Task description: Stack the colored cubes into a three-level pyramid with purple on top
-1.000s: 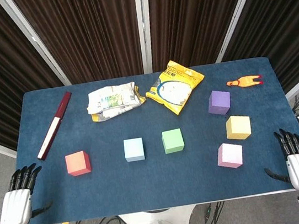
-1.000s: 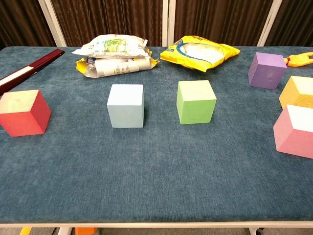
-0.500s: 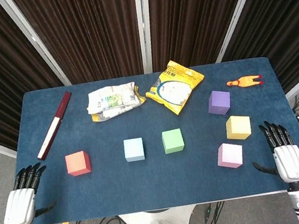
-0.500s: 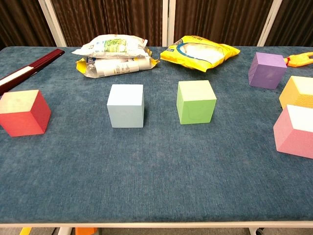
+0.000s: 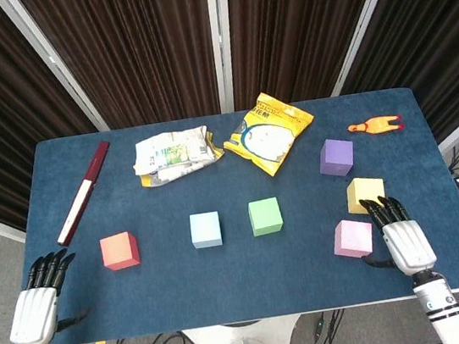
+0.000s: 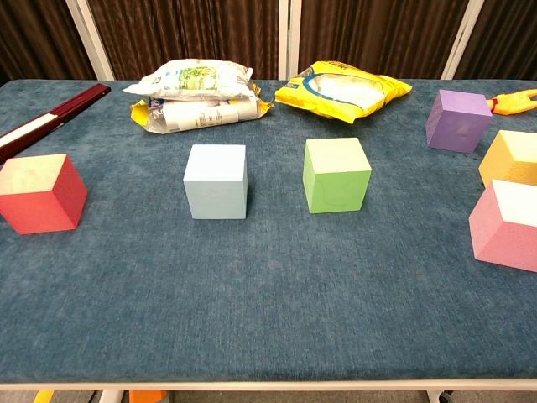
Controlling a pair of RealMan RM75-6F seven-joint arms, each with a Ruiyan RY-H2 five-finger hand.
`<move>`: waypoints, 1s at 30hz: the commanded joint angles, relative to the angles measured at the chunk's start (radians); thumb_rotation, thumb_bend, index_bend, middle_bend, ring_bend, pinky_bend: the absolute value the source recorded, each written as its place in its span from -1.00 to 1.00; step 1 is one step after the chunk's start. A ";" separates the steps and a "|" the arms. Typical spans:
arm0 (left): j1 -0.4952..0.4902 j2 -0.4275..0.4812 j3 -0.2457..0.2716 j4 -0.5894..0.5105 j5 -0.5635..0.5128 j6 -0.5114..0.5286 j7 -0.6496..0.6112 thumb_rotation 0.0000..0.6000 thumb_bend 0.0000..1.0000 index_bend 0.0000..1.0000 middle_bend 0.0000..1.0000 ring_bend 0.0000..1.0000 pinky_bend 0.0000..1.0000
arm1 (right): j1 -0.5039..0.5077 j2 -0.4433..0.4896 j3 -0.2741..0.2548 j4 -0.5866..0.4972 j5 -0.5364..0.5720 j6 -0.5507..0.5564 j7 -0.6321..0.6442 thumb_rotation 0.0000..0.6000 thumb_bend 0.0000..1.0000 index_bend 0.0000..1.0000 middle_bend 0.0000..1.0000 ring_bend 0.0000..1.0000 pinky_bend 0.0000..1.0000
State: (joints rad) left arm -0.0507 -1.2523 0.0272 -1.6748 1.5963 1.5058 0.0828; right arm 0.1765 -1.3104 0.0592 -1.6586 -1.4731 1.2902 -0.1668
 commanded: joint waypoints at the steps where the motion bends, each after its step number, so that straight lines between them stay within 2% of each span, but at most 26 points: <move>1: 0.000 0.000 0.001 0.011 -0.005 -0.004 -0.014 1.00 -0.97 -0.79 -0.89 -1.00 -0.95 | 0.023 -0.007 0.000 -0.027 0.050 -0.047 -0.049 1.00 -1.00 -1.00 -0.72 -1.00 -1.00; 14: -0.003 -0.008 0.002 0.038 -0.009 -0.010 -0.049 1.00 -0.97 -0.79 -0.89 -1.00 -0.95 | 0.030 -0.036 0.006 -0.040 0.115 -0.035 -0.142 1.00 -1.00 -1.00 -0.42 -1.00 -1.00; 25: -0.005 -0.014 0.003 0.047 -0.016 -0.017 -0.051 1.00 -0.97 -0.79 -0.89 -1.00 -0.95 | 0.042 -0.058 0.012 -0.023 0.136 -0.034 -0.155 1.00 -1.00 -1.00 -0.37 -1.00 -1.00; 30: -0.004 -0.016 0.005 0.055 -0.023 -0.022 -0.059 1.00 -0.97 -0.79 -0.89 -1.00 -0.95 | 0.046 -0.096 0.029 0.009 0.134 0.000 -0.171 1.00 -0.99 -1.00 -0.17 -1.00 -1.00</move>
State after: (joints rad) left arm -0.0544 -1.2685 0.0316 -1.6201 1.5734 1.4841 0.0235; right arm 0.2204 -1.4005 0.0844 -1.6551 -1.3373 1.2839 -0.3334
